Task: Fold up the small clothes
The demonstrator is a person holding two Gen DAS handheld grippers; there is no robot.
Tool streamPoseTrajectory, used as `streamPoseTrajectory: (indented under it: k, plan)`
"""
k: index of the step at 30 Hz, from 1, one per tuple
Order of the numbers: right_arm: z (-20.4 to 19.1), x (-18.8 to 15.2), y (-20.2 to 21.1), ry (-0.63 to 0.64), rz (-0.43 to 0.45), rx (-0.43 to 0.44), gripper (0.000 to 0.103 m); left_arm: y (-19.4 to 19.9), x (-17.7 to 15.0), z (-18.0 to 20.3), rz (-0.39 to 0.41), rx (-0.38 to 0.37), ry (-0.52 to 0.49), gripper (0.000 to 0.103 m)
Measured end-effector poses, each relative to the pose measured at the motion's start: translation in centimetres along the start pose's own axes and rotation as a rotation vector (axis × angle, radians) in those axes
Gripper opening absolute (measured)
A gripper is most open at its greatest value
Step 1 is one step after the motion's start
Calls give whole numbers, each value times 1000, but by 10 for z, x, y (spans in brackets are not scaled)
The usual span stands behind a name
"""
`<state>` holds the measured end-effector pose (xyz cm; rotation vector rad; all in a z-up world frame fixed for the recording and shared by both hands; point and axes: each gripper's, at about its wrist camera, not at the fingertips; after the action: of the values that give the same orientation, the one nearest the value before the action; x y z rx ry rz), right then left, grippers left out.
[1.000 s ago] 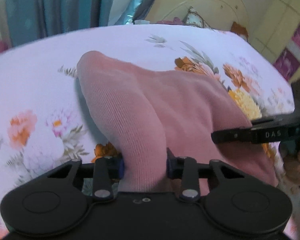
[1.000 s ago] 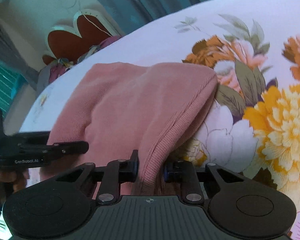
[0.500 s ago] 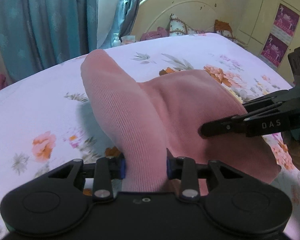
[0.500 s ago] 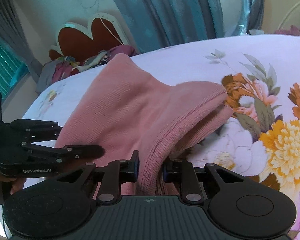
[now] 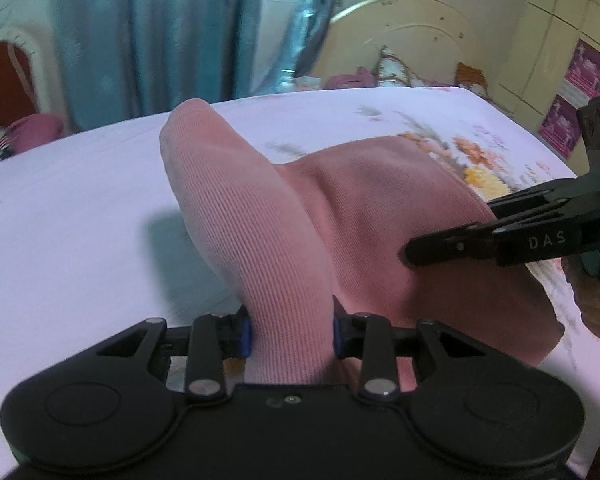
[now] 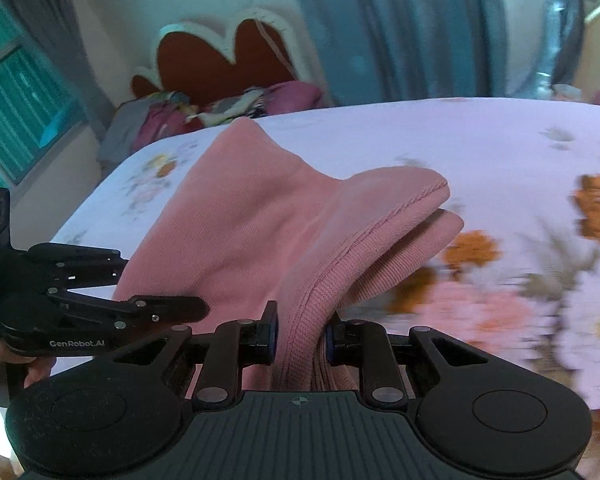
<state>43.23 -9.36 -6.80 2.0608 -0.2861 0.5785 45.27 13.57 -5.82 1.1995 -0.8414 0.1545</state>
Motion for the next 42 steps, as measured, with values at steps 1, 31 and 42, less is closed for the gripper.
streamPoseTrajectory:
  k: [1, 31, 42]
  plan:
    - [-11, -1, -9, 2, -5, 10, 21, 6, -6, -11, 0, 3, 9, 33]
    - [-32, 20, -140, 41, -7, -228, 26, -47, -28, -119, 63, 10, 107, 44]
    - [-51, 4, -114, 172, 12, -240, 25, 10, -54, -109, 155, -68, 110, 29]
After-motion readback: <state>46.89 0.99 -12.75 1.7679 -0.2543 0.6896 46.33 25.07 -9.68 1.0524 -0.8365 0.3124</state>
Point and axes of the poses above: each gripper's, at about its wrist camera, not at the fingertips, and y roughly against the way its jaws point, z to its right, x to its top, and after that the axes turned 3 degrees about -y, right-handed
